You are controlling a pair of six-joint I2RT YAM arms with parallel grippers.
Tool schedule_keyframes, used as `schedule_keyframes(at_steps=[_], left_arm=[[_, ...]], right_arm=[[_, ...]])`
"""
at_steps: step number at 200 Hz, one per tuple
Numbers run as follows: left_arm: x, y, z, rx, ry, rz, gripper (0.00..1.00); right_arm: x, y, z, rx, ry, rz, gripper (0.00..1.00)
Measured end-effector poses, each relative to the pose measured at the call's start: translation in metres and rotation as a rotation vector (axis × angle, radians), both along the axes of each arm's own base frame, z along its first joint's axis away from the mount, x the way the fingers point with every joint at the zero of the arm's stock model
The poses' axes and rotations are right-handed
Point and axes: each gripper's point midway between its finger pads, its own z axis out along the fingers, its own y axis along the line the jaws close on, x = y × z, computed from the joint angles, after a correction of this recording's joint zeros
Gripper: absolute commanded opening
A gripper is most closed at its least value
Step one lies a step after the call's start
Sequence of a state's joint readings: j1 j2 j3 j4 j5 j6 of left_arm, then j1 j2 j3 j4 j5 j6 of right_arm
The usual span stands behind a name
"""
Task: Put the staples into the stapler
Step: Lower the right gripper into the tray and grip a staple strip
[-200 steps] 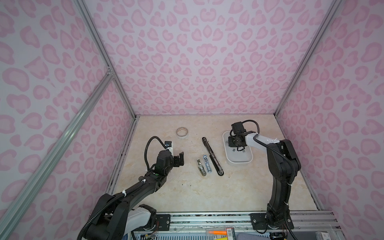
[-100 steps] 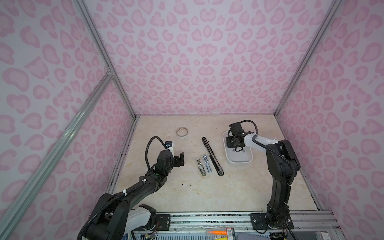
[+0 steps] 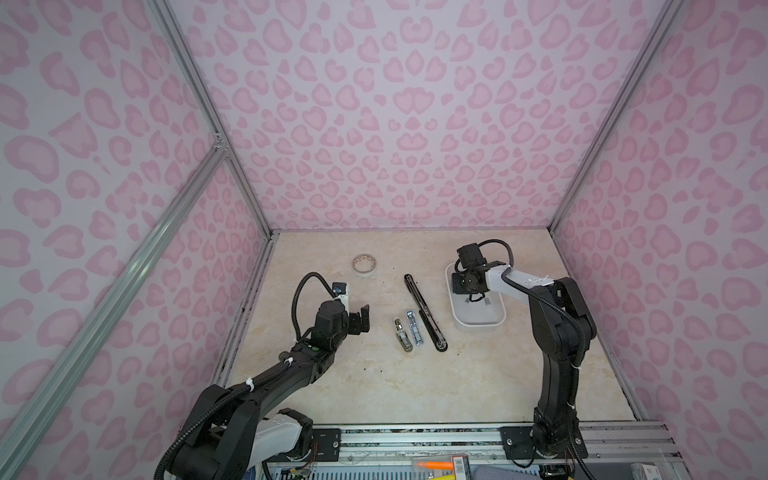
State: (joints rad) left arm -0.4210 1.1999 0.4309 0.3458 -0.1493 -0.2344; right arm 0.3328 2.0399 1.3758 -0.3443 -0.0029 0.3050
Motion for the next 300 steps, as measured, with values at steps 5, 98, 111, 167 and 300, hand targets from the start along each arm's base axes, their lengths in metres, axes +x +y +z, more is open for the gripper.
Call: schedule_keyframes(at_steps=[5, 98, 111, 167, 300], left_arm=[[0.000, 0.000, 0.000, 0.000, 0.000, 0.000, 0.97], [0.001, -0.003, 0.000, 0.004, 0.002, -0.008, 0.98], [0.001, -0.004, 0.000, 0.005, 0.001, -0.010, 0.98], [0.001, -0.005, 0.000, 0.010, 0.000, -0.017, 0.98], [0.001, -0.008, -0.001, 0.019, 0.004, -0.020, 0.98]], right_arm=[[0.000, 0.000, -0.001, -0.001, 0.002, 0.000, 0.31], [0.002, -0.007, -0.006, -0.030, 0.010, -0.032, 0.22], [0.001, -0.007, -0.006, -0.030, 0.011, -0.033, 0.23], [0.001, -0.005, -0.007, -0.023, 0.013, -0.029, 0.26], [0.010, -0.001, -0.008, -0.009, -0.010, -0.030, 0.17]])
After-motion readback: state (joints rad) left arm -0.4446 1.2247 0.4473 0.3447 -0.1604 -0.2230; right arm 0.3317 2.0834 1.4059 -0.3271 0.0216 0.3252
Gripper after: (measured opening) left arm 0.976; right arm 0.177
